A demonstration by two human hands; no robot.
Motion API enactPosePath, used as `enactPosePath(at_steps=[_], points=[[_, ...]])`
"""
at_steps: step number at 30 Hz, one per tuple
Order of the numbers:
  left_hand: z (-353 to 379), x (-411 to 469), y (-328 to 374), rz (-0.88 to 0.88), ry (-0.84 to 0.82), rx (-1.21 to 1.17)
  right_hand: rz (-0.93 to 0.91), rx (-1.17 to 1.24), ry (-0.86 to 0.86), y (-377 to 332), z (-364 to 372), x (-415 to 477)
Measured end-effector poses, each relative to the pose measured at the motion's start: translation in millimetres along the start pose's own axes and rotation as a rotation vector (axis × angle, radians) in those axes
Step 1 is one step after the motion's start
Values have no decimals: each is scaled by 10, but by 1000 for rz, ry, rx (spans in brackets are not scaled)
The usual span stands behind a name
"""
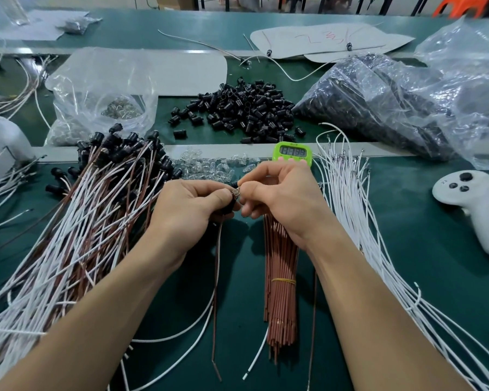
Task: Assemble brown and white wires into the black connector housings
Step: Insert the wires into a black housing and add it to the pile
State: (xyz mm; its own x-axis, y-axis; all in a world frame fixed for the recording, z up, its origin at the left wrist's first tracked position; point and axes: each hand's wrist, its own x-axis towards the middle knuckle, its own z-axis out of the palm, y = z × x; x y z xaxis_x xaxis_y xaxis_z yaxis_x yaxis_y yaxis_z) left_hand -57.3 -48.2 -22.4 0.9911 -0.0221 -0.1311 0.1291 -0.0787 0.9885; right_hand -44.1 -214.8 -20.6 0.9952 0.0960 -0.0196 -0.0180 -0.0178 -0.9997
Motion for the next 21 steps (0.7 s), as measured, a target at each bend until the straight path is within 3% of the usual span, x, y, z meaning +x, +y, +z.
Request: enactPosePath(at_steps=[11,21], points=[[-20,-14,-30,43,35,207,-43,-222,-47,6,-35,-7],[-61,2,-34,67,2,281,-45,-274,-108,-7,-34,12]])
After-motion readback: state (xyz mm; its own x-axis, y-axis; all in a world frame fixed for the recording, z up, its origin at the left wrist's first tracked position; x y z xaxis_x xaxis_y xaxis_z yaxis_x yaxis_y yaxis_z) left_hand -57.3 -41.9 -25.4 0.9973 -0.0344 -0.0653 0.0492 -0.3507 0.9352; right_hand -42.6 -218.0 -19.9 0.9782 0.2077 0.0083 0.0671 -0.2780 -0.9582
